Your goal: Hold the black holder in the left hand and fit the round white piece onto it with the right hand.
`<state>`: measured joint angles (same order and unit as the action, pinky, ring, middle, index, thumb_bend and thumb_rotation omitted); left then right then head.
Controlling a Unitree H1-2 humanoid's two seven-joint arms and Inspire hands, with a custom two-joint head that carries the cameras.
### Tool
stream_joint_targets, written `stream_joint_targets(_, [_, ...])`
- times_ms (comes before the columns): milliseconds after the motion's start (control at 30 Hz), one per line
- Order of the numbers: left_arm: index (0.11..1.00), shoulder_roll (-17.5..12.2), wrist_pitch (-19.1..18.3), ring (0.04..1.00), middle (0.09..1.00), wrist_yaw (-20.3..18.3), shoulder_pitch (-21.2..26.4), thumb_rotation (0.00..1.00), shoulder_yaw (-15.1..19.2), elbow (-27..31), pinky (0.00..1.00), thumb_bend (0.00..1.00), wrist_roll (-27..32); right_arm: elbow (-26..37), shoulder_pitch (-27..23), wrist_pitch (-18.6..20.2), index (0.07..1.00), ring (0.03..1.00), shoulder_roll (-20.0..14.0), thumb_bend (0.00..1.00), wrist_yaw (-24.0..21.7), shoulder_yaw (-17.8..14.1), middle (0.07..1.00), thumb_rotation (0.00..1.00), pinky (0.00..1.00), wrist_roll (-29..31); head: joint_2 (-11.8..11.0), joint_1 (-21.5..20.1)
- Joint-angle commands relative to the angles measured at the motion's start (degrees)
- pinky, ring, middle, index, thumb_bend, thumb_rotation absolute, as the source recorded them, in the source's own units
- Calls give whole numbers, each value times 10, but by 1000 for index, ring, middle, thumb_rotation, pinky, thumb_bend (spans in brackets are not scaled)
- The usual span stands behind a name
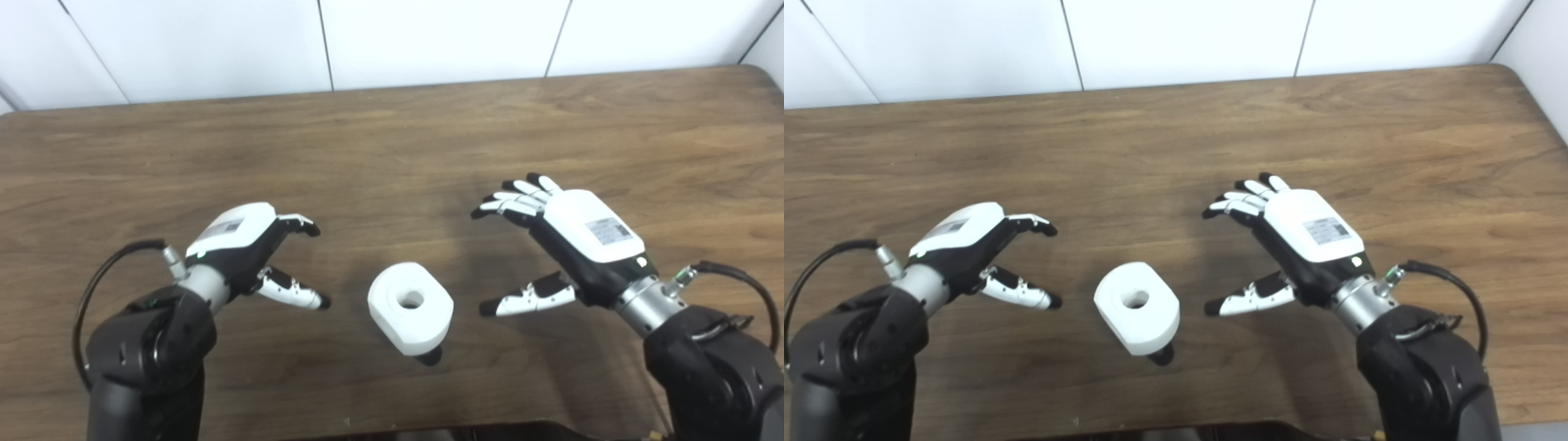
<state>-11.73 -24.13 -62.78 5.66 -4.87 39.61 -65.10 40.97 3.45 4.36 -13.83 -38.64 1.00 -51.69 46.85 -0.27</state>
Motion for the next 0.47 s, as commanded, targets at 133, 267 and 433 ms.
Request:
stream_joint_targets(133, [831, 45, 16, 855, 862, 191, -46, 638, 75, -31, 751, 596, 134, -50, -21, 17, 818, 950, -11, 564, 65, -35, 897, 506, 972, 46, 0, 3])
stream_joint_targets(267, [863, 75, 31, 864, 884, 295, -80, 701, 115, -57, 771, 499, 233, -78, -21, 39, 864, 921, -13, 515, 84, -50, 913, 540, 911, 75, 0, 7])
stream_joint_targets(433, [865, 106, 74, 844, 876, 407, -102, 822, 159, -95, 755, 433, 361, -109, -15, 58, 896, 900, -11, 498, 118, -70, 918, 618, 827, 134, 0, 7])
